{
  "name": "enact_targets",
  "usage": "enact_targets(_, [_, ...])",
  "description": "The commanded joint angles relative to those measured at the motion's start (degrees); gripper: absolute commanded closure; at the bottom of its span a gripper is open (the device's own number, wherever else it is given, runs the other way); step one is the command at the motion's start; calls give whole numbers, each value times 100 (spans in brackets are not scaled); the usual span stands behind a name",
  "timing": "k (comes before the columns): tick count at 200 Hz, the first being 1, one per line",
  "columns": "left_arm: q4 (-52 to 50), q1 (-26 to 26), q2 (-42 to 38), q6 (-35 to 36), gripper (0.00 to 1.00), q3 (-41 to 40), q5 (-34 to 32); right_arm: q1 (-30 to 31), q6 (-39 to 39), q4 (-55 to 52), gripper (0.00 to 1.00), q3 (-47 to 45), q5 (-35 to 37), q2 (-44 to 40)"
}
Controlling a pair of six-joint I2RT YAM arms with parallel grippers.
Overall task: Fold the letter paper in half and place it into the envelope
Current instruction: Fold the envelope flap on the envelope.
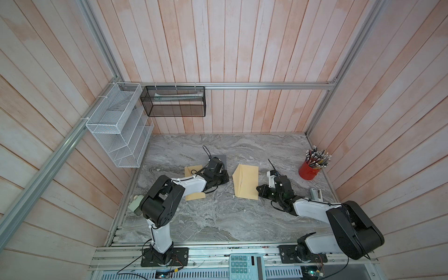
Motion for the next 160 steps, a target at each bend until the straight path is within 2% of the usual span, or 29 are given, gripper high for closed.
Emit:
enact_targets(1, [-174,-17,251,70,90,228,66,32,21,173,98,-84,98,133])
enact_targets(96, [-135,-463,387,22,91,667,368,36,99,460,98,-78,-63,701])
enact_targets(160, [84,-820,765,-132,92,805,650,49,238,767,98,-120,-200,947])
